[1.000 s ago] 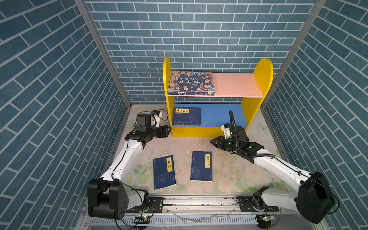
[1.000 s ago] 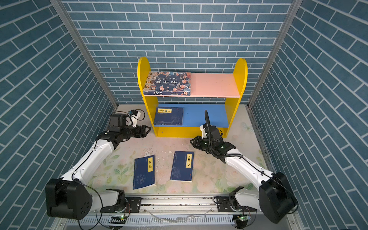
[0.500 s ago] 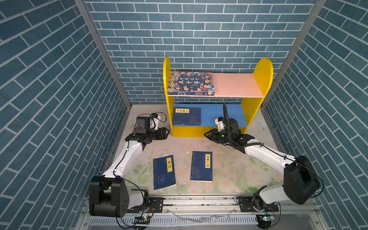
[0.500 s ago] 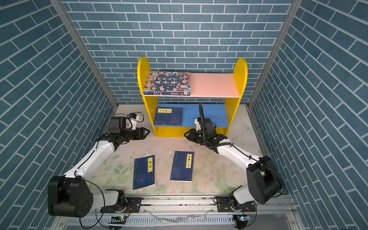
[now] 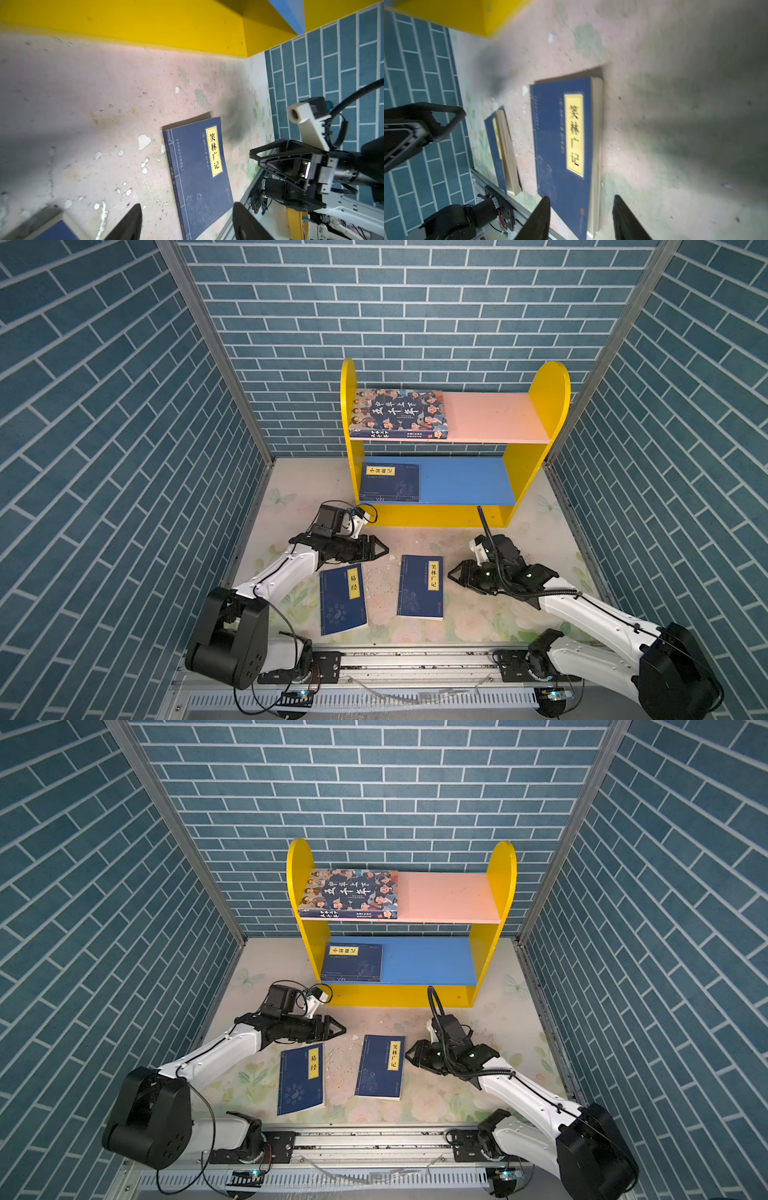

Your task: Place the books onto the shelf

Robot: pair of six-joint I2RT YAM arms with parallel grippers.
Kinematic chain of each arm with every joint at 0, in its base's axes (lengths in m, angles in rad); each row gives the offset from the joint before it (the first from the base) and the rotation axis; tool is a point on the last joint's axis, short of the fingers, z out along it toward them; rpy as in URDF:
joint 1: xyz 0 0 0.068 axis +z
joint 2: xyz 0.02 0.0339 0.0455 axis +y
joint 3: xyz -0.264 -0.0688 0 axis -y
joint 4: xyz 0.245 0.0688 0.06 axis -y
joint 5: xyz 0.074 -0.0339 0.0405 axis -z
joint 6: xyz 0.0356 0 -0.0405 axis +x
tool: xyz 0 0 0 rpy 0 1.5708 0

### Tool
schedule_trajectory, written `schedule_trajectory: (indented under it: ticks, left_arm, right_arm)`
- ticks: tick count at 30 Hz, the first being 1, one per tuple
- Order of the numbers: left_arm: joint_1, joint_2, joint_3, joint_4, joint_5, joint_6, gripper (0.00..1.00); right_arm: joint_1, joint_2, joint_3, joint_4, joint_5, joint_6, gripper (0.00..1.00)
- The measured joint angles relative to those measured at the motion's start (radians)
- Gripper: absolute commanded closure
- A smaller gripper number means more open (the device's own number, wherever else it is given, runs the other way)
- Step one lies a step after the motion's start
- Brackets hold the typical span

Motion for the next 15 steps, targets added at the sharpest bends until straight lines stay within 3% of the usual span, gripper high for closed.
schedule_trajectory:
  ticks: [8, 15]
  left_arm:
    - [-0.117, 0.123, -0.001, 0.026, -0.005, -0.005, 0.29]
    - [-0.142, 0.218, -0.001, 0.041, -0.008, -0.01, 0.29]
  right_arm:
    - [0.019, 0.025, -0.106, 0.143, -0.038, 0.077, 0.47]
    - [0.031, 0.102, -0.106, 0.259, -0.061, 0.101, 0.46]
